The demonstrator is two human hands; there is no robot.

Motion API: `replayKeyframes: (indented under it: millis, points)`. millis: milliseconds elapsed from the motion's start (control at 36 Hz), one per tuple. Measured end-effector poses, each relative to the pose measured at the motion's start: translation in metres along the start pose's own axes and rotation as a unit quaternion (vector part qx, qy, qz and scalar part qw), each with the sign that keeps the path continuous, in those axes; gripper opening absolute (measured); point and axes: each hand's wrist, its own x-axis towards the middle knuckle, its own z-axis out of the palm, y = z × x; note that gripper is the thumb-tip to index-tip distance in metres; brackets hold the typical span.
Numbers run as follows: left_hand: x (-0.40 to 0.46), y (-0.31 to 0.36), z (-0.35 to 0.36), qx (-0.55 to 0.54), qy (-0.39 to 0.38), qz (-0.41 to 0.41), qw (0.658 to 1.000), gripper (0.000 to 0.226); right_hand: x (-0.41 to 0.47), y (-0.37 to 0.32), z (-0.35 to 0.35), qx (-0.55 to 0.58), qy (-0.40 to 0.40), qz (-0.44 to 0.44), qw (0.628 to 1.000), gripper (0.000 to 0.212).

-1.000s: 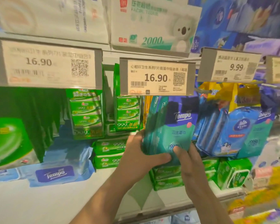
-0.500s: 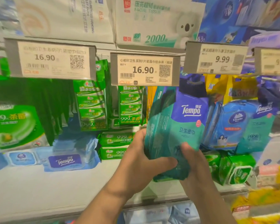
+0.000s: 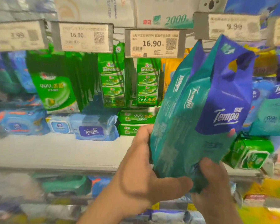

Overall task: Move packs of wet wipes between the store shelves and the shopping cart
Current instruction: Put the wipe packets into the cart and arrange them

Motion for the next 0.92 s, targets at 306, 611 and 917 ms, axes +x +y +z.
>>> replayKeyframes:
  millis: [306, 611, 917]
  points:
    - [-0.078, 0.03, -0.036, 0.042, 0.048, 0.012, 0.998, 0.105, -0.051, 0.027, 0.053, -0.014, -0.094, -0.02, 0.995, 0.049]
    - [-0.237, 0.05, -0.141, 0.118, 0.21, -0.031, 0.97, 0.084, -0.159, 0.119, 0.157, -0.013, -0.215, 0.136, 0.967, 0.108]
    - [-0.399, 0.053, -0.235, 0.157, 0.408, -0.063, 0.897, 0.084, -0.267, 0.222, 0.266, -0.027, -0.337, 0.294, 0.894, 0.103]
